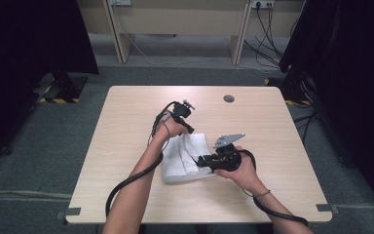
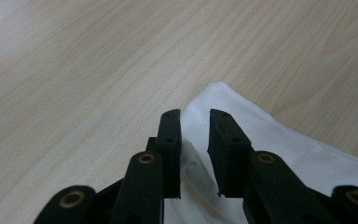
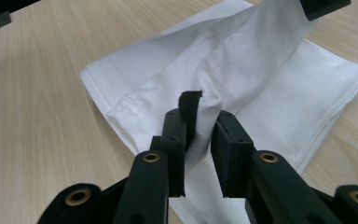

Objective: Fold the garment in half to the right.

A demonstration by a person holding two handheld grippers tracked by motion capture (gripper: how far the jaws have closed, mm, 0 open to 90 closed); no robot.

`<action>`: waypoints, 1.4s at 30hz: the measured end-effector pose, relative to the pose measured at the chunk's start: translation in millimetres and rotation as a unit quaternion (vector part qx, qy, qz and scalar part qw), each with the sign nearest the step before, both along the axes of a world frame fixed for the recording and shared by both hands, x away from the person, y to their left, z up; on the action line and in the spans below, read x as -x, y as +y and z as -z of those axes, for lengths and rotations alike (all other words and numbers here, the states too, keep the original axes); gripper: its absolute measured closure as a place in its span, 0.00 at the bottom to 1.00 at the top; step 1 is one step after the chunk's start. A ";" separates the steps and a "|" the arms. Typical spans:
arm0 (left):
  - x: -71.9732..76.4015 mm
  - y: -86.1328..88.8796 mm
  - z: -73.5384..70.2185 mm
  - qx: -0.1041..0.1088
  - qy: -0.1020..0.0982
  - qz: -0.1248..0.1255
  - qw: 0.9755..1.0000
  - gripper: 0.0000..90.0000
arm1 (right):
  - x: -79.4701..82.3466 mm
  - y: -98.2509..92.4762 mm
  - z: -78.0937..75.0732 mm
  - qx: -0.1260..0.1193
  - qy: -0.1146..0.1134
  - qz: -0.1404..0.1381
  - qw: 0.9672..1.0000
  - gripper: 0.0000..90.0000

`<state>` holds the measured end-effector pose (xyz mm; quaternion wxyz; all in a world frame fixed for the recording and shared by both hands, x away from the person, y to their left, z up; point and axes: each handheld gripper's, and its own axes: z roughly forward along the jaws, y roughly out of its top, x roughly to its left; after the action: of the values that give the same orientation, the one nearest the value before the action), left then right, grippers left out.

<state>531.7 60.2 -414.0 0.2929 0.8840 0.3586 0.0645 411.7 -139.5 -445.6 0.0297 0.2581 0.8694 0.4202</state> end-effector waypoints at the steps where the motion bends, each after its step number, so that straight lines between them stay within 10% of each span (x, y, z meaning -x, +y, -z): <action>1: 0.1 -0.6 -0.3 0.000 -0.001 0.000 1.000 0.81 | 0.0 -0.3 0.5 0.002 -0.001 0.000 1.000 0.83; 19: 1.9 -10.3 -2.6 0.002 -0.016 0.002 1.000 0.64 | 1.8 -11.3 10.9 0.027 0.001 0.024 0.999 0.68; 30: 4.0 -17.6 -13.0 0.010 -0.063 -0.009 0.998 0.40 | 0.5 -29.4 12.2 0.028 0.007 0.051 0.998 0.62; 42: 16.1 11.5 -23.9 0.014 -0.100 -0.039 0.994 0.28 | -1.1 -39.4 8.4 0.023 0.003 0.069 0.997 0.60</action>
<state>515.6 71.7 -390.1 0.3368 0.8543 0.3625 0.1592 412.8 -178.9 -454.0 0.0617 0.3178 0.8594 0.3959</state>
